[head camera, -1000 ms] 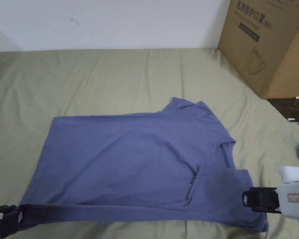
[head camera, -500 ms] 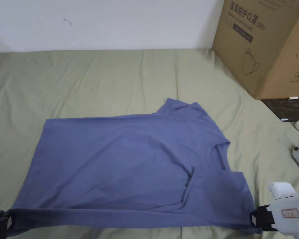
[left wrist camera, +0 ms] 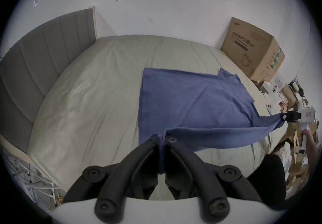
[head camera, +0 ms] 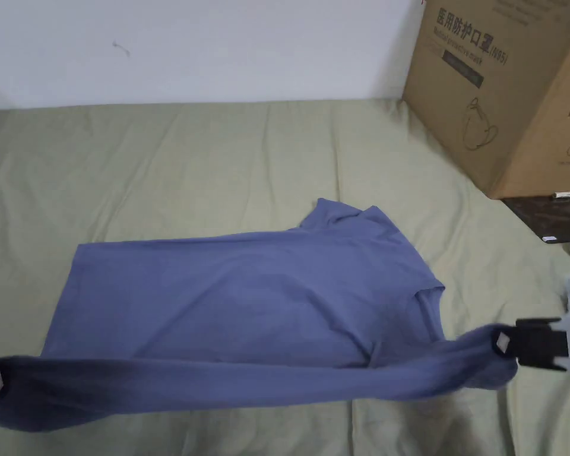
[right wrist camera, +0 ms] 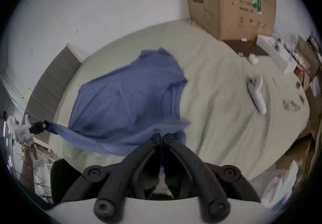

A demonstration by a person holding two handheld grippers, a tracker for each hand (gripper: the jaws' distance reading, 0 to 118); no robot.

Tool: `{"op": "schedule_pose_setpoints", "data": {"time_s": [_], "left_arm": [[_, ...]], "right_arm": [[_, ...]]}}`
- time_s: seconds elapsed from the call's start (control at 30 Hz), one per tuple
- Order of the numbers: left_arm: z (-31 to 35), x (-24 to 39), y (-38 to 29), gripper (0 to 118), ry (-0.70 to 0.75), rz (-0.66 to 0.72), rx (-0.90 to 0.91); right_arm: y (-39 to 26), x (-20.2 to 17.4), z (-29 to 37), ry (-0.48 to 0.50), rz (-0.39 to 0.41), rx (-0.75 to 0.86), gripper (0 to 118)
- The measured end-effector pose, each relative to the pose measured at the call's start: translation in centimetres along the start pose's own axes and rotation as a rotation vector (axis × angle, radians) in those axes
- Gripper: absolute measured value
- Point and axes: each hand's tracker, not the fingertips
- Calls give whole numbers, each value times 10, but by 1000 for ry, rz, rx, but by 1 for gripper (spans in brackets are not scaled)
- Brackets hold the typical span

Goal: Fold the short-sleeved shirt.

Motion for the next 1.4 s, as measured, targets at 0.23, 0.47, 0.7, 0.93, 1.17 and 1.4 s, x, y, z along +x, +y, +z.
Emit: {"op": "schedule_pose_setpoints", "data": {"time_s": [0.23,0.47,0.7,0.93,1.17,1.4], "left_arm": [[-94,-9,57,4,78,-29,-72],[-183,-24,64,25,39,-6,-199],[-161,-39,53,95,8,84,-178],[-64,-26,22,30,-24,126,-8],[-29,-26,1,0,-22,179,-29],[-121,-56,-6,105,48,134,-303]], "right_arm": [[84,-2,-93,-90,-6,-24,1],[96,-11,-188,-214,56,-131,8],[71,-12,-172,-248,24,-110,97],[26,-42,-70,-76,57,103,35],[-3,-65,-31,-7,28,173,0],[-7,-73,-38,51,39,128,0]]}}
